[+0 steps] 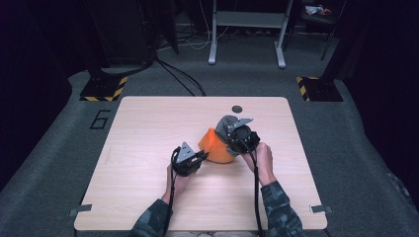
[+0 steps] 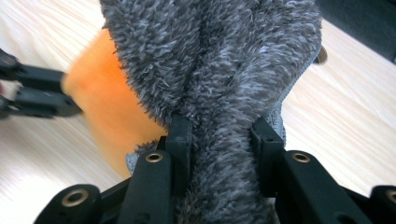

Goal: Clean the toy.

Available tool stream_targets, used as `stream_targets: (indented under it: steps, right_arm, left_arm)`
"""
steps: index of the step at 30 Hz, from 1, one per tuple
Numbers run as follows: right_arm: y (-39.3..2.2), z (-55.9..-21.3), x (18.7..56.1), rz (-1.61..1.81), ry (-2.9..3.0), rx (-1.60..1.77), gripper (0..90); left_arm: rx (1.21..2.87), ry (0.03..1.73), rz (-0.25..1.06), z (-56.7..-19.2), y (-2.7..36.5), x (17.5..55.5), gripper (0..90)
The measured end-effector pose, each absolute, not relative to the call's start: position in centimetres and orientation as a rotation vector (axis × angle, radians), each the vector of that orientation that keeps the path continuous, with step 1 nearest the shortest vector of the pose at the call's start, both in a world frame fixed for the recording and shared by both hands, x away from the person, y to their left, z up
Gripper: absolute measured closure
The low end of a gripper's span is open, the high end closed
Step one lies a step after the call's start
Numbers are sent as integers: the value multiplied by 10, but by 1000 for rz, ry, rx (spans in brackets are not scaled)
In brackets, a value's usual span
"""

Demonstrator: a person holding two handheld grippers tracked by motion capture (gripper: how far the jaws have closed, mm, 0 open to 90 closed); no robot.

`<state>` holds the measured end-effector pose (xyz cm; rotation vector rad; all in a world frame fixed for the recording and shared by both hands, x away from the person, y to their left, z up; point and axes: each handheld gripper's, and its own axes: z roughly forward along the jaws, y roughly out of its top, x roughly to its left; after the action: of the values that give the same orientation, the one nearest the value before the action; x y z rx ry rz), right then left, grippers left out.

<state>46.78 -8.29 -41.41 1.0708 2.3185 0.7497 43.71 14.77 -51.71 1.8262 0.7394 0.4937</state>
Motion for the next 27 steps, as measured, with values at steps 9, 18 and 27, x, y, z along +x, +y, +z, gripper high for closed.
stream_targets:
  steps: [9, 18, 27]
  right_arm:
    - [-99, -428, 472, 714, 2314, 1148, 664]
    - [-109, -443, 479, 692, 2318, 1231, 664]
    - [-118, -460, 487, 611, 2348, 1311, 665]
  left_arm:
    - [1836, 739, 481, -517, 148, 437, 812]
    - [1834, 742, 483, -517, 148, 437, 813]
    - [1834, 744, 482, -517, 149, 437, 812]
